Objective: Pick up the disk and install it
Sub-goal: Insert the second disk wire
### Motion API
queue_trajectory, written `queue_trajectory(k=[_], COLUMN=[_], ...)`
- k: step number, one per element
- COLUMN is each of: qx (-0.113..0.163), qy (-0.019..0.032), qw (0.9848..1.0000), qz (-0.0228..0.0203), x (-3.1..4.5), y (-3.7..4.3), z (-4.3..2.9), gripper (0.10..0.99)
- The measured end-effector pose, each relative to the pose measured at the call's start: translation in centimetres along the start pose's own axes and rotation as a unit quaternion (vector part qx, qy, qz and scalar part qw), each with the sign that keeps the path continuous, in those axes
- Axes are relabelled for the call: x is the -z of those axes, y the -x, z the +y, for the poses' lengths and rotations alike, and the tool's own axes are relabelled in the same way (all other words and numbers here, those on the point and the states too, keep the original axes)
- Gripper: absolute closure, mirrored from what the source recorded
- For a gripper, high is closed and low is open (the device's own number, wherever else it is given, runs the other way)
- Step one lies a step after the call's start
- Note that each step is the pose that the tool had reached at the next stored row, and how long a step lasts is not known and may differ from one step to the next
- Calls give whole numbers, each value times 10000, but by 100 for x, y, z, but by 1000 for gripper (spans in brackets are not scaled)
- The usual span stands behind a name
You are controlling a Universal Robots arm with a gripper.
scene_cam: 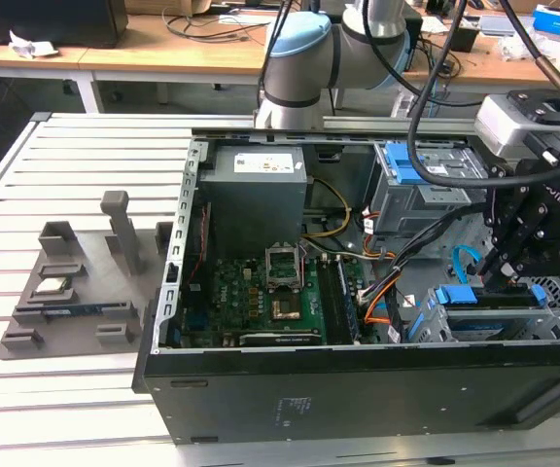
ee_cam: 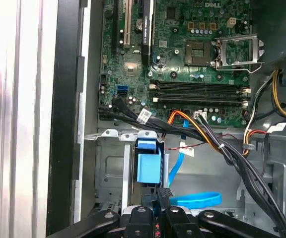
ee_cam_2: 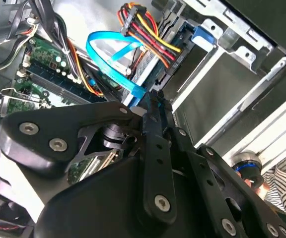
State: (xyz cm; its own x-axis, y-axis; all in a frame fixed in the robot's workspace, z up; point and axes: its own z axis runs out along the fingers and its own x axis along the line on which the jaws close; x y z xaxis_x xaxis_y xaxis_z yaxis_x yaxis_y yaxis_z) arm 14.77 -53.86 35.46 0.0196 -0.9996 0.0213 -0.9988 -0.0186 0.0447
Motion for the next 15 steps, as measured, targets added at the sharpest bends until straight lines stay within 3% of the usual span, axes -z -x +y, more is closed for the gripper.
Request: queue_trajectory(k=[15], qx=[38], qy=[-1], qw=[10000], qz=[2], x=[-99], y=[24], z=[-100], gripper=[925])
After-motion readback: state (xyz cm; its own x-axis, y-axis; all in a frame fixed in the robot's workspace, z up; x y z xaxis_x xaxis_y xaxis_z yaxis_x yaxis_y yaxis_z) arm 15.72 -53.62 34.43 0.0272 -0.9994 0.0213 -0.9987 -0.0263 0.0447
